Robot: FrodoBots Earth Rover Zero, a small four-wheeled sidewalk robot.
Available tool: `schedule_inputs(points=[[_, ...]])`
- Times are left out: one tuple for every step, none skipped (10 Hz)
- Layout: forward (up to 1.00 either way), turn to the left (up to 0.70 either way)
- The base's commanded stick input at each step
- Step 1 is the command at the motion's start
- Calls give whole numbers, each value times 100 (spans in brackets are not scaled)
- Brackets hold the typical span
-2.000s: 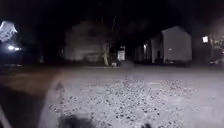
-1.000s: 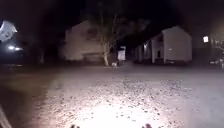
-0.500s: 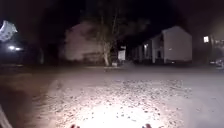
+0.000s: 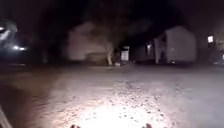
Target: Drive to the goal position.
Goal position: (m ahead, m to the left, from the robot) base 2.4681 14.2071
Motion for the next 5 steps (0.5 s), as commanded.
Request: schedule_inputs(points=[[0,70],[0,70],[0,70],[0,70],[0,70]])
